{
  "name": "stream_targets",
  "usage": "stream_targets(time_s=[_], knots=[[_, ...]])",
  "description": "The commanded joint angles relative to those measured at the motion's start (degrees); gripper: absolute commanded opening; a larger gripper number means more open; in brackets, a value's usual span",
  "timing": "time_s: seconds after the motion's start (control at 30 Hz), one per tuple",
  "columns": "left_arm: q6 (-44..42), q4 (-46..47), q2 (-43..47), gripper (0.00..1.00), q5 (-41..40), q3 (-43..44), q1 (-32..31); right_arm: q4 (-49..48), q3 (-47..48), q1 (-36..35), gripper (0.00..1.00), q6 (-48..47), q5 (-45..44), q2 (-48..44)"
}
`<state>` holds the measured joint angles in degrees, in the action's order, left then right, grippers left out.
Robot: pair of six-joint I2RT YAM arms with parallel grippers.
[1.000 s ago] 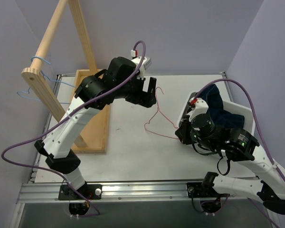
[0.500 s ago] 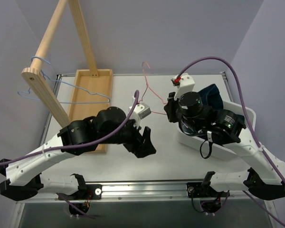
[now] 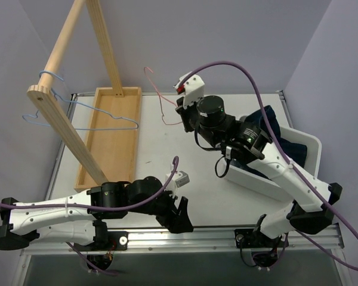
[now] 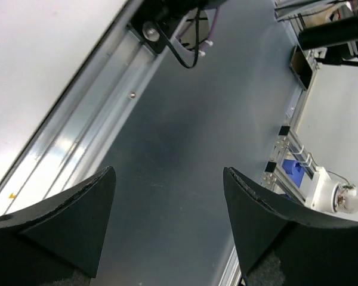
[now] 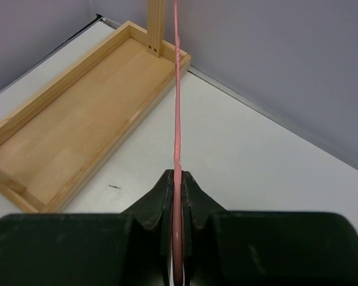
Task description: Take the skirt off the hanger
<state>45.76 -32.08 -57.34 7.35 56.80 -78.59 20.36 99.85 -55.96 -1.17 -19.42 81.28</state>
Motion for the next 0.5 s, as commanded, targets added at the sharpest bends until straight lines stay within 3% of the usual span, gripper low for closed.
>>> stream_targets(time_s=[0.0,0.17,0.47], knots=[[3.1,8.9,-0.1,0.81,-0.7,-0.9,-2.7,-6.9,4.2,-0.2,0.00,-7.3,2.4,4.5],[3.2,9.9,-2.0,0.81,-1.6,-3.0,-6.5,-11.3,10.6,-0.2,0.00,-10.5,7.3,10.1],[5.3,13.5,0.0,0.81,-0.7,-9.3,-7.4,-9.5,27.4,-0.2,0.00,-12.9,16.4,23.6]])
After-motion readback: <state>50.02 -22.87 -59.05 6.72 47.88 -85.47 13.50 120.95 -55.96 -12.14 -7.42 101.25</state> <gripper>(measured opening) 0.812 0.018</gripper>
